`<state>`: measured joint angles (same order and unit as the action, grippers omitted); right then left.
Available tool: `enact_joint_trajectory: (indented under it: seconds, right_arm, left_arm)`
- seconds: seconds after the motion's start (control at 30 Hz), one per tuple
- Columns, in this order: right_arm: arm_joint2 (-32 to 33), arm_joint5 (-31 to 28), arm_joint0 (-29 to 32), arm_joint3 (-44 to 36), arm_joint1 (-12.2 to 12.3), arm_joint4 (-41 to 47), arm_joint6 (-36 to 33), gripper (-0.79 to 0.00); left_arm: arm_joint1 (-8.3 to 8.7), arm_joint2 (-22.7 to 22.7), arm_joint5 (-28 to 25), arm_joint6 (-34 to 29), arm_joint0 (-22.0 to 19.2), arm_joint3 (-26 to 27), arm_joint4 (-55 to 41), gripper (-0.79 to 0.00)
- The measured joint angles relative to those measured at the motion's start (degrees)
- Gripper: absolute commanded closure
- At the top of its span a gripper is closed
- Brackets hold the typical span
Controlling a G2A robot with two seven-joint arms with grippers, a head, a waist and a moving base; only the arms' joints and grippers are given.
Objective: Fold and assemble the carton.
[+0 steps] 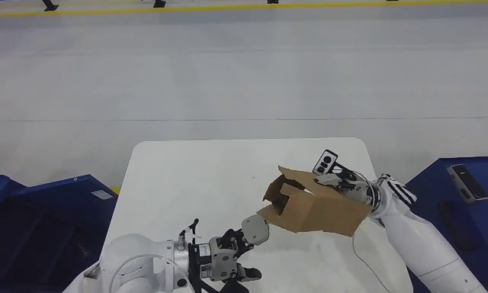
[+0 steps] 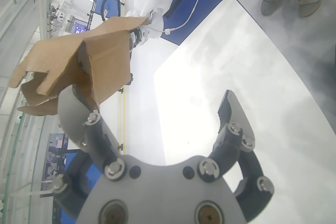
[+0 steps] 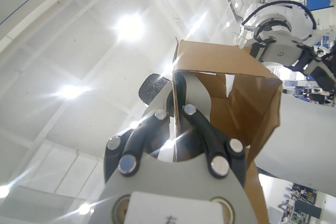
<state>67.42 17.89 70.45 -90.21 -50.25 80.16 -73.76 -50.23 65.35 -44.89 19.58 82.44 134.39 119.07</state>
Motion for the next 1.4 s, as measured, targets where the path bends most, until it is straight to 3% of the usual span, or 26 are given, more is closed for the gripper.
enact_joint_trajectory:
  seconds: [0.2,0.37,0.5,0.83,1.1,1.4]
  right_arm:
    - [0.2,-0.3,0.0,0.1,0.0,-0.1,0.4,0.0]
    - [0.5,-1.1,0.5,-1.1,-0.2,-1.3,2.8,0.0]
    - [0.8,-1.0,1.0,-1.7,-0.3,-2.7,3.1,0.0]
    - [0.8,-0.6,1.7,-1.4,-0.8,-5.1,2.2,0.0]
    - [1.4,-0.6,2.3,-0.9,-1.2,-5.9,1.6,0.0]
    - [2.1,-0.3,2.6,-1.2,-1.6,-6.7,1.5,0.0]
  left_arm:
    - [0.6,5.4,1.6,2.2,3.8,0.3,-4.9,-0.785]
    - [1.08,12.6,-0.5,6.9,8.7,0.3,-17.8,-0.785]
    - [1.23,13.9,-3.4,8.9,7.6,0.3,-21.9,-0.785]
    - [0.14,7.5,-5.5,-4.7,-1.8,0.3,-29.4,-0.785]
    - [-1.66,-1.4,-4.8,-18.2,-11.2,-0.7,-39.0,-0.785]
    - [-3.36,-10.4,-2.8,-30.4,-16.0,-2.5,-45.2,-0.785]
